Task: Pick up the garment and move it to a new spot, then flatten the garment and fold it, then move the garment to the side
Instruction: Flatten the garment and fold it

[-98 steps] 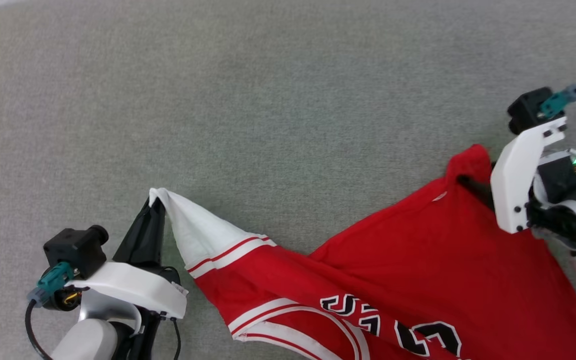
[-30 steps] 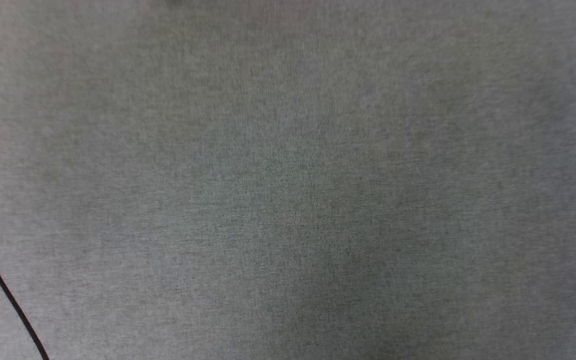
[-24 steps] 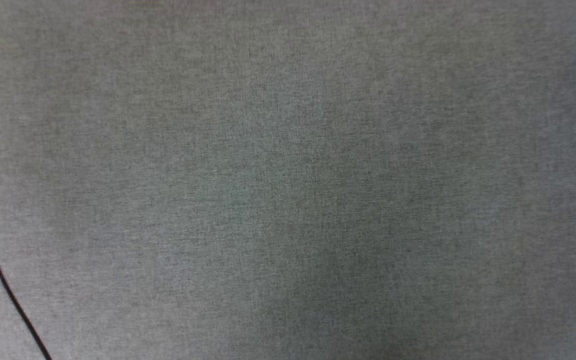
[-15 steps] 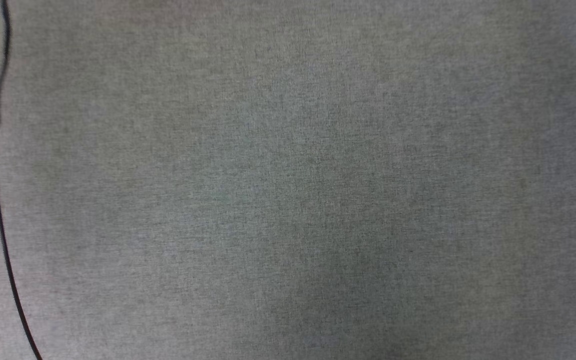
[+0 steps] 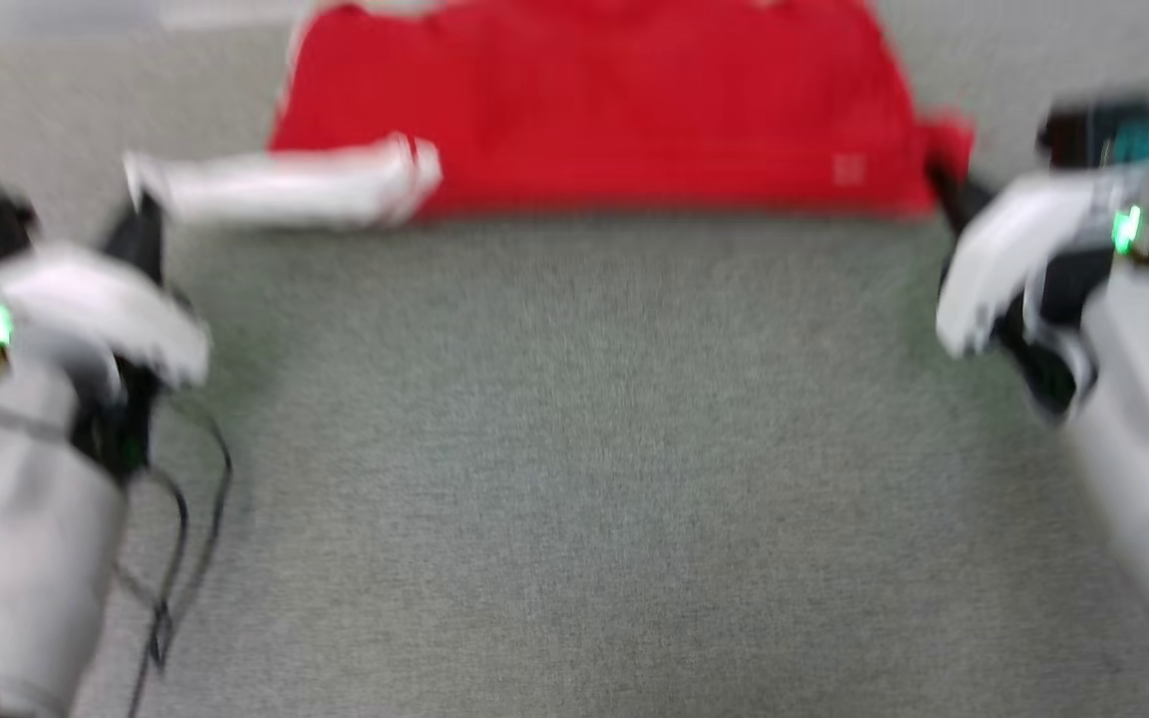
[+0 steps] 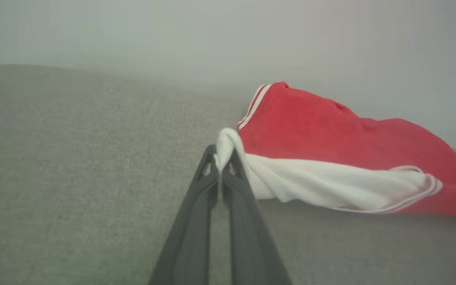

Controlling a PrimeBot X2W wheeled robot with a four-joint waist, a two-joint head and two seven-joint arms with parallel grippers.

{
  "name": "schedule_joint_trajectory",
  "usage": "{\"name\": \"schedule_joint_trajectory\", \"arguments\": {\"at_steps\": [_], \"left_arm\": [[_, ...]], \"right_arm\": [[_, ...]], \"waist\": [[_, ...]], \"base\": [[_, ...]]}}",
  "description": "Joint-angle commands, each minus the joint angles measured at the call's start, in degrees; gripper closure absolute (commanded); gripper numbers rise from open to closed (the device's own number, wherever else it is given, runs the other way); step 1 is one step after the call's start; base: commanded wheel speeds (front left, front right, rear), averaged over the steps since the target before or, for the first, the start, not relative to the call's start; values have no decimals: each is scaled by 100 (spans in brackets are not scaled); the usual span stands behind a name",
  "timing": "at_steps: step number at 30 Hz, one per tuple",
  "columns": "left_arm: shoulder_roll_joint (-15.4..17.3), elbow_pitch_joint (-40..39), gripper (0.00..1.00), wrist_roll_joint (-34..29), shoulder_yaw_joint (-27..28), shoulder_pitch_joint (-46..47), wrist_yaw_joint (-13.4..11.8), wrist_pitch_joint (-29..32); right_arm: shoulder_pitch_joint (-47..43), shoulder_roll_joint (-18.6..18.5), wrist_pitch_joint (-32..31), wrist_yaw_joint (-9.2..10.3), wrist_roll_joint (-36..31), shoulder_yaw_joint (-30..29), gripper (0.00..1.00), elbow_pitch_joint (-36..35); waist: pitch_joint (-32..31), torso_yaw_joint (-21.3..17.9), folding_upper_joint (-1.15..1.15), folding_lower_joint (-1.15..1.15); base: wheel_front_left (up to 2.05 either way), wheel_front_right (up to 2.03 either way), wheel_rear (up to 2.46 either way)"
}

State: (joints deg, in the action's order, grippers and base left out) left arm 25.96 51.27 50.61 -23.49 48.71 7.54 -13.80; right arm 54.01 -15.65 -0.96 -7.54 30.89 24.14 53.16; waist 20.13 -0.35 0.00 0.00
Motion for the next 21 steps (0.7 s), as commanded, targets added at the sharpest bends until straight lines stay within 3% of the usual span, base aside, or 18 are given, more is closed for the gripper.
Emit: {"name": "schedule_joint_trajectory", "arguments": {"at_steps": [1,6,15,21], "left_arm": [[73,-38,100,42,39,-353,-13,-56],[131,-359,100,175,102,-1582,-108,-103],[311,-1293,100,509,264,-3433,-572,-12],[565,-2542,100,732,419,-4734,-1260,232]], "right_arm": [[-337,-99,50,10,130,53,100,-45],[-1370,-363,119,12,489,289,100,-290],[-2863,-652,145,13,850,366,100,-991],[-3909,-848,19,18,814,54,100,-1624]], "waist": [[-584,45,0,0],[-1159,94,0,0],[-1891,80,0,0],[-2180,82,0,0]], "base": [[0,0,0],[0,0,0],[0,0,0],[0,0,0]]}}
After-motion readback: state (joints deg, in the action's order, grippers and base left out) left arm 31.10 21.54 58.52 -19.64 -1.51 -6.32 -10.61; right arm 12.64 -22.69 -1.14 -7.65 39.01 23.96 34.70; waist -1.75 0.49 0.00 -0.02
